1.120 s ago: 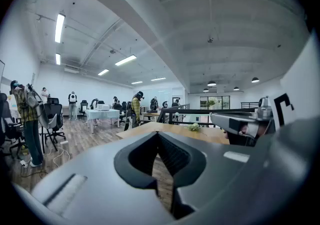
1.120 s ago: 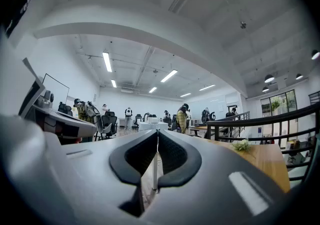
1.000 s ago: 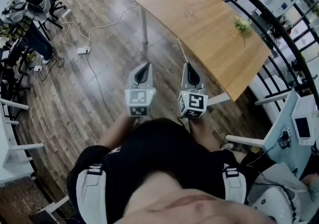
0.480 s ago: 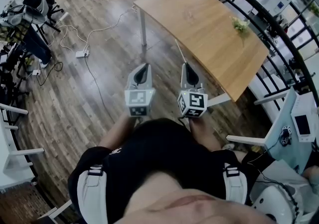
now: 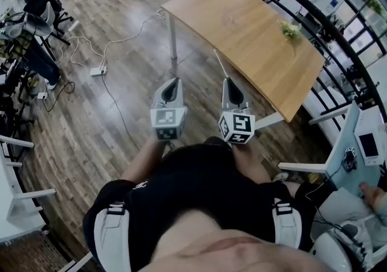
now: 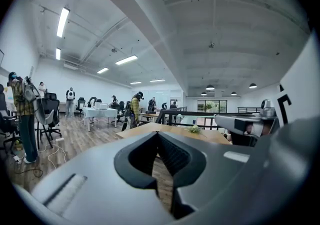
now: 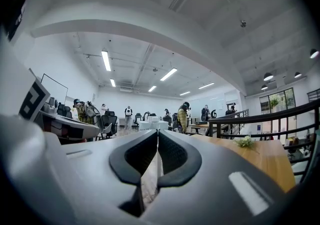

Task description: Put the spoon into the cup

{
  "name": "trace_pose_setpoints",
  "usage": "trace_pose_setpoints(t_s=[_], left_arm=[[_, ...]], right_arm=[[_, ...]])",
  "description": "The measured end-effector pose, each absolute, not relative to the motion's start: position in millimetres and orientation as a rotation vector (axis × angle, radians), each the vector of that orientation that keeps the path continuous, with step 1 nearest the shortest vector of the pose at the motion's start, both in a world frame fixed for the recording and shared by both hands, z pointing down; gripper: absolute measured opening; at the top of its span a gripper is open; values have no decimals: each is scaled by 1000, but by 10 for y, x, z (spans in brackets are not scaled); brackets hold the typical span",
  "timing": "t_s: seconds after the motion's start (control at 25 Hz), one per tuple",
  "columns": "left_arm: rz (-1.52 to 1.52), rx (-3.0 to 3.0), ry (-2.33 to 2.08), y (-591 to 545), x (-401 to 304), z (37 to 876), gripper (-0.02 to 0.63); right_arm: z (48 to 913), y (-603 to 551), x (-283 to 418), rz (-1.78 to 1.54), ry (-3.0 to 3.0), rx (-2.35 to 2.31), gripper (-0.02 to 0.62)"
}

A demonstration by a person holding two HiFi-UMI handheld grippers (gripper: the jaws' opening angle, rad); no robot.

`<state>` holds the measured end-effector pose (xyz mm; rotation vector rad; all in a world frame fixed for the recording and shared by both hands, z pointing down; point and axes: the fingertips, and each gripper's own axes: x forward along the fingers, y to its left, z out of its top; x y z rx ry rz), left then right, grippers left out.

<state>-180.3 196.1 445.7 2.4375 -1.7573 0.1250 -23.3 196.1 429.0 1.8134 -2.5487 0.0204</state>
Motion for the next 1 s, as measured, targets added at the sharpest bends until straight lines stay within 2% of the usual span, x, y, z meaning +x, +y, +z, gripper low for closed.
trace_pose_setpoints(t_s=[0.48, 1.0], left_arm=[[125, 2467, -1728, 1690, -1823, 4501, 12], [130, 2528, -1833, 729, -1779, 4439, 12]], right_arm=[[4342, 1696, -229, 10, -2528, 1870, 5], [4306, 791, -125, -35, -2558, 1898, 5]])
